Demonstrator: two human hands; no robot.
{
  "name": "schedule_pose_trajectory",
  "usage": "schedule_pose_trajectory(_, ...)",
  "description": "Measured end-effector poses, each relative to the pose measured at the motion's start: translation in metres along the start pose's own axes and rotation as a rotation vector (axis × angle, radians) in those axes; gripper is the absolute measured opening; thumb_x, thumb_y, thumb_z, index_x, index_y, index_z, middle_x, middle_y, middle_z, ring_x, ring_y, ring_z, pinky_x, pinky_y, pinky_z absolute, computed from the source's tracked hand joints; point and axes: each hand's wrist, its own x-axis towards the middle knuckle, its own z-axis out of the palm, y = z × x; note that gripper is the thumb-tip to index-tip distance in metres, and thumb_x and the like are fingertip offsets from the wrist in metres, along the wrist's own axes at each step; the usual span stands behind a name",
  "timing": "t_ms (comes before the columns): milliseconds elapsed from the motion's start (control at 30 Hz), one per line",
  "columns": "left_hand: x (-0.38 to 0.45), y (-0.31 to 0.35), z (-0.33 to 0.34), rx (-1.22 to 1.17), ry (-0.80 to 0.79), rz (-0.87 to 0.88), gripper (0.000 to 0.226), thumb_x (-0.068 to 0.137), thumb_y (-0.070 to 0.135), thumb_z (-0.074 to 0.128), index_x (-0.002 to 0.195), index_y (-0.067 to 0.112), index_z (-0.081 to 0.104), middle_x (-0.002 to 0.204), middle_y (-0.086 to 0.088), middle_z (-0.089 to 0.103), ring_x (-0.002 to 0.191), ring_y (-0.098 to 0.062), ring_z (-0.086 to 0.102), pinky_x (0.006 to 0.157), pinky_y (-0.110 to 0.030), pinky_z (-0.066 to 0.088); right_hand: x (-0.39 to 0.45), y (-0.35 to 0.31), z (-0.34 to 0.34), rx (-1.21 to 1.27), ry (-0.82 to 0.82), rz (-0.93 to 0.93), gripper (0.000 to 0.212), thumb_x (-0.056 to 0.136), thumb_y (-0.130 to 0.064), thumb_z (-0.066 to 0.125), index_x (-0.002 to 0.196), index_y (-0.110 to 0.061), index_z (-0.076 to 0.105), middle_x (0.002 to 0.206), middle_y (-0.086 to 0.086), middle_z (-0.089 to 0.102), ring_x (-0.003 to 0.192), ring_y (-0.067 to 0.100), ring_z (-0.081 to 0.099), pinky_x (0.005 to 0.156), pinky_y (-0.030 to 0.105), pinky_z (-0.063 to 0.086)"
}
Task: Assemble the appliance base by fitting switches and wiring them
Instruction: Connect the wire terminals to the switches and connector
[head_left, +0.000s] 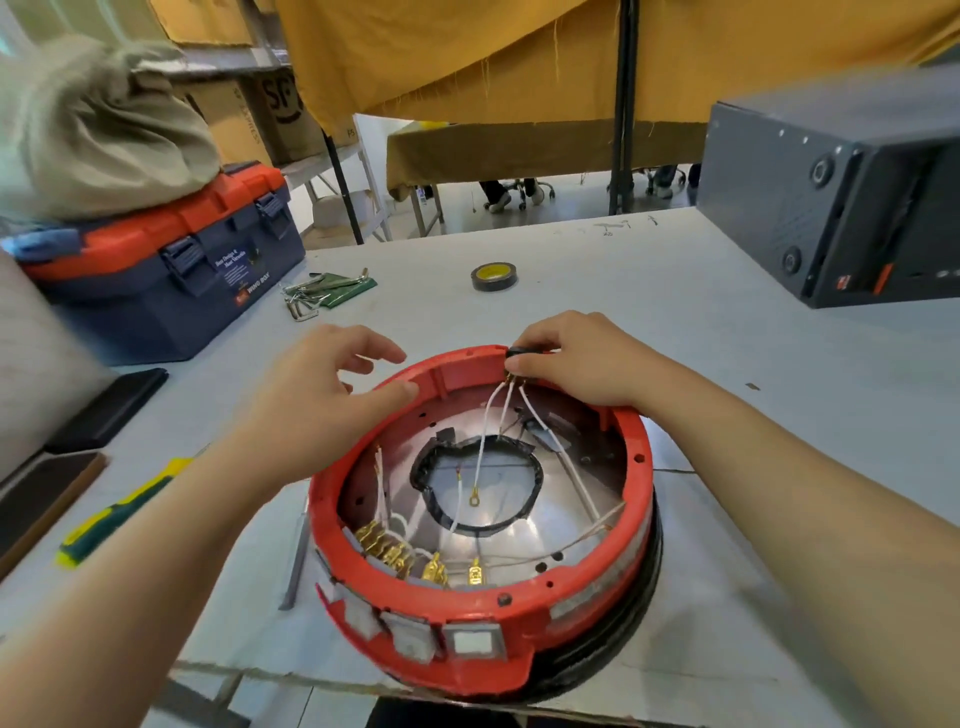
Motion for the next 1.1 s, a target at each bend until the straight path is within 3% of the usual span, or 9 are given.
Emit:
schedule_pose_trajectory(100,-0.008,-0.012,-0.002,-0.06,0.009,-0.06,0.022,0.08,0.031,0.071,0.1,0.03,0.063,0.113,0.004,0.056,0.099,-0.004,0.055,0.085,-0.029,0.047,-0.005,0.006,-0.004,-0.047,0.095,0.074,0.025,0.092,-0.035,0.057,0.108,-0.02,0.069,0.11,0.005,0.067,0.101,0.02,0.057,0.08,0.027,0.041)
schedule_pose_trajectory(233,-0.015,-0.025,0.006,-0.146,-0.019,-0.107,0.027,0.078,0.035,0.073,0.101,0.032,0.06,0.112,0.005,0.056,0.095,0.003,0.053,0.075,-0.026,0.045,-0.017,0.016,-0.01,-0.113,0.236,0.19,0.028,0.094,-0.029,0.054,0.119,-0.021,0.063,0.124,0.005,0.062,0.117,0.026,0.052,0.097,0.033,0.041)
schedule_pose_trajectory(367,-0.017,-0.028,0.018,-0.284,-0.093,-0.143,0.031,0.079,0.033,0.072,0.108,0.033,0.06,0.11,0.005,0.062,0.096,-0.013,0.062,0.085,-0.036,0.053,-0.029,0.02,-0.01,-0.172,0.304,0.269,0.032,0.097,-0.026,0.048,0.127,-0.021,0.058,0.13,0.007,0.059,0.12,0.03,0.05,0.1,0.037,0.039)
schedule_pose_trajectory(467,-0.014,-0.028,0.023,-0.308,-0.092,-0.135,0.032,0.081,0.027,0.071,0.111,0.032,0.061,0.111,0.002,0.063,0.094,-0.018,0.064,0.088,-0.04,0.053,-0.035,0.021,-0.011,-0.071,0.346,0.334,0.032,0.095,-0.029,0.053,0.125,-0.02,0.056,0.126,0.009,0.059,0.114,0.028,0.053,0.091,0.032,0.041)
schedule_pose_trajectory(567,-0.009,-0.031,0.024,-0.35,-0.093,-0.142,0.031,0.081,0.025,0.071,0.11,0.032,0.061,0.109,0.005,0.062,0.093,-0.017,0.064,0.08,-0.036,0.054,-0.038,0.021,-0.01,0.077,0.397,0.376,0.021,0.091,-0.028,0.059,0.108,-0.016,0.058,0.108,0.006,0.06,0.095,0.022,0.054,0.076,0.028,0.04)
schedule_pose_trajectory(733,-0.009,-0.033,0.027,-0.49,-0.081,-0.208,0.046,0.082,0.023,0.071,0.123,0.025,0.05,0.112,0.006,0.058,0.093,-0.02,0.065,0.082,-0.04,0.054,-0.038,0.018,-0.008,0.173,0.456,0.377,0.007,0.088,-0.022,0.061,0.093,-0.018,0.062,0.097,0.004,0.064,0.089,0.02,0.057,0.073,0.027,0.04)
schedule_pose_trajectory(900,-0.006,-0.029,0.029,-0.664,0.064,-0.237,0.051,0.079,0.018,0.074,0.126,0.016,0.052,0.118,-0.001,0.061,0.094,-0.013,0.063,0.067,-0.022,0.047,-0.036,0.018,-0.009,0.2,0.55,0.339,0.01,0.088,-0.021,0.062,0.096,-0.015,0.065,0.098,0.005,0.067,0.088,0.02,0.059,0.076,0.027,0.043)
schedule_pose_trajectory(1033,0.004,-0.019,0.018,-0.799,0.151,-0.183,0.059,0.076,0.034,0.075,0.123,0.005,0.056,0.138,-0.006,0.049,0.114,-0.014,0.055,0.092,-0.026,0.045,-0.029,0.017,-0.009,0.197,0.716,0.267,0.02,0.091,-0.02,0.058,0.107,-0.012,0.067,0.107,0.005,0.068,0.1,0.022,0.059,0.085,0.028,0.043)
schedule_pose_trajectory(1100,0.007,-0.012,0.011,-0.789,0.133,-0.121,0.053,0.079,0.038,0.071,0.124,0.012,0.059,0.149,0.004,0.032,0.12,-0.006,0.044,0.087,-0.017,0.038,-0.028,0.018,-0.005,0.225,0.789,0.235,0.021,0.091,-0.02,0.057,0.107,-0.014,0.068,0.104,0.002,0.068,0.096,0.018,0.059,0.08,0.025,0.041)
